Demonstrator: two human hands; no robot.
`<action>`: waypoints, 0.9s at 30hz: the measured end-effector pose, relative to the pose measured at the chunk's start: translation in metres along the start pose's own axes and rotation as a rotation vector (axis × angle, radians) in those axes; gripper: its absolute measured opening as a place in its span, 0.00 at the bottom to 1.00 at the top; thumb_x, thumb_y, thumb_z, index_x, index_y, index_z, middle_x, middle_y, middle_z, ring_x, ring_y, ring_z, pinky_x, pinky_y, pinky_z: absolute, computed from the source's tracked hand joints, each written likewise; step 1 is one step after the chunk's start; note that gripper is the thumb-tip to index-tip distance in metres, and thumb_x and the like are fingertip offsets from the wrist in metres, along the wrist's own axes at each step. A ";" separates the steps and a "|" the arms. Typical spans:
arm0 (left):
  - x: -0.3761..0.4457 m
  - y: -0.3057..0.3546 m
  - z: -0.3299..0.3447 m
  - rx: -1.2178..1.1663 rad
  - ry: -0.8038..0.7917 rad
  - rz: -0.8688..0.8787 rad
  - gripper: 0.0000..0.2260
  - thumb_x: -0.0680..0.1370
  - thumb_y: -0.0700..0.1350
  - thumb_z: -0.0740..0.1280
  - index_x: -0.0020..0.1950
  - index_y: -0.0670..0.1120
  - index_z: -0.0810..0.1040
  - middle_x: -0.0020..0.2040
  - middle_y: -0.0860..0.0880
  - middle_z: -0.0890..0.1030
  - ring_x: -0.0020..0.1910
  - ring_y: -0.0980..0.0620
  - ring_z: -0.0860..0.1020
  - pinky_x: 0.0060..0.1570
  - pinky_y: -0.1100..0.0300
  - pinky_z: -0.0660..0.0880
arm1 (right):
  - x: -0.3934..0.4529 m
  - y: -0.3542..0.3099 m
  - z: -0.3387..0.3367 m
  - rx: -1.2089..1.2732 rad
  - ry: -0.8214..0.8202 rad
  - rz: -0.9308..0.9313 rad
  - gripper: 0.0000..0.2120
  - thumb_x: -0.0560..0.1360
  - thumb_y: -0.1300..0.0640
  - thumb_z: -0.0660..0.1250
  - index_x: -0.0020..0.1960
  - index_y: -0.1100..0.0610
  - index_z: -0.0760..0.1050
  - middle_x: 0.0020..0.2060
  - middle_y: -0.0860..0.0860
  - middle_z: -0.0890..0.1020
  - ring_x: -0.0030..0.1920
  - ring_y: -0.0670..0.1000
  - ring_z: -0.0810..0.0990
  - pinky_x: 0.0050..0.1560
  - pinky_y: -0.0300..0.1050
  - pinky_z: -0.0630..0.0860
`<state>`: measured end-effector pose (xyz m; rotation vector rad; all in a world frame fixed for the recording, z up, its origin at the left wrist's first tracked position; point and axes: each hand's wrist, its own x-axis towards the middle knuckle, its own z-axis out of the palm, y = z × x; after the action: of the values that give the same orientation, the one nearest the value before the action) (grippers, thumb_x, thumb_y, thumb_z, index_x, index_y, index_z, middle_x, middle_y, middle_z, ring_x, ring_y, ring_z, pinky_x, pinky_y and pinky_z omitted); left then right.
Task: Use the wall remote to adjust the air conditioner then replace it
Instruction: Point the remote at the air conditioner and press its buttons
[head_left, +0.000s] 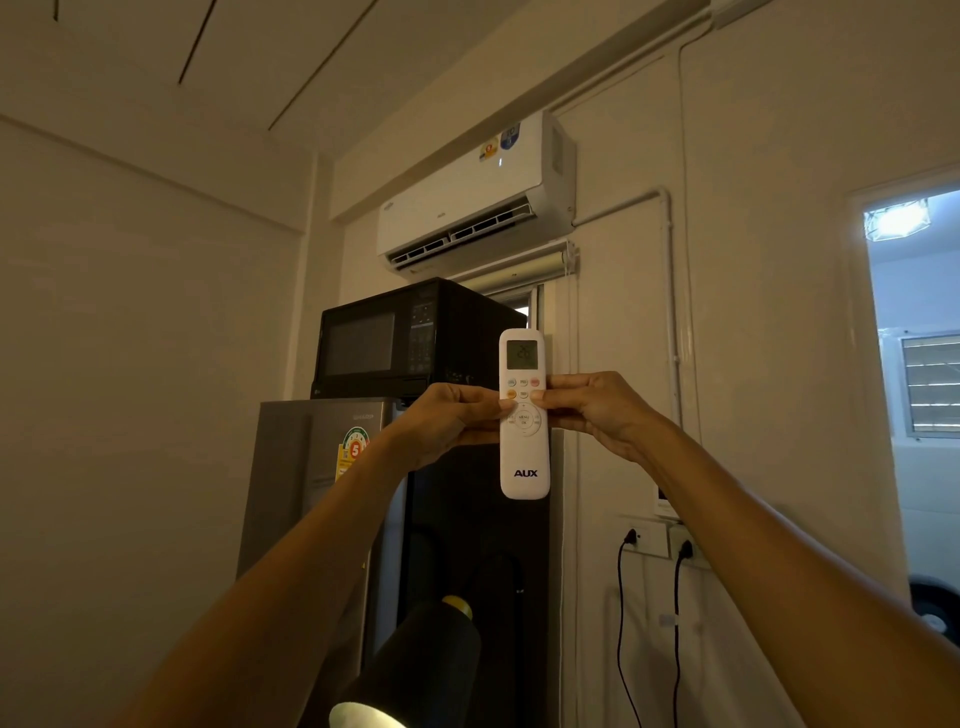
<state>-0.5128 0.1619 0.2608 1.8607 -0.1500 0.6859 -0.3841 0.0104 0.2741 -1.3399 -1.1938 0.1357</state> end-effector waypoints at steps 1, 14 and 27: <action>0.000 0.000 0.000 -0.001 -0.002 -0.001 0.07 0.77 0.40 0.64 0.53 0.43 0.78 0.50 0.46 0.82 0.48 0.52 0.83 0.46 0.60 0.81 | 0.000 0.000 0.000 -0.003 0.000 -0.001 0.13 0.71 0.63 0.69 0.56 0.60 0.78 0.50 0.52 0.83 0.47 0.50 0.83 0.43 0.42 0.81; -0.002 0.003 -0.001 -0.010 0.008 0.008 0.05 0.77 0.40 0.64 0.50 0.44 0.79 0.49 0.47 0.82 0.45 0.53 0.84 0.43 0.62 0.81 | -0.001 -0.001 0.000 -0.005 0.007 0.000 0.14 0.70 0.63 0.69 0.55 0.61 0.78 0.56 0.58 0.81 0.55 0.56 0.81 0.55 0.52 0.78; -0.004 0.004 -0.001 -0.016 0.008 0.005 0.06 0.77 0.40 0.64 0.50 0.44 0.79 0.48 0.47 0.82 0.45 0.53 0.84 0.42 0.62 0.81 | -0.004 -0.002 0.002 0.001 0.011 -0.005 0.13 0.71 0.64 0.69 0.55 0.61 0.77 0.54 0.57 0.82 0.51 0.54 0.81 0.49 0.47 0.80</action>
<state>-0.5186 0.1599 0.2622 1.8428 -0.1539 0.6937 -0.3886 0.0083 0.2733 -1.3353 -1.1873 0.1254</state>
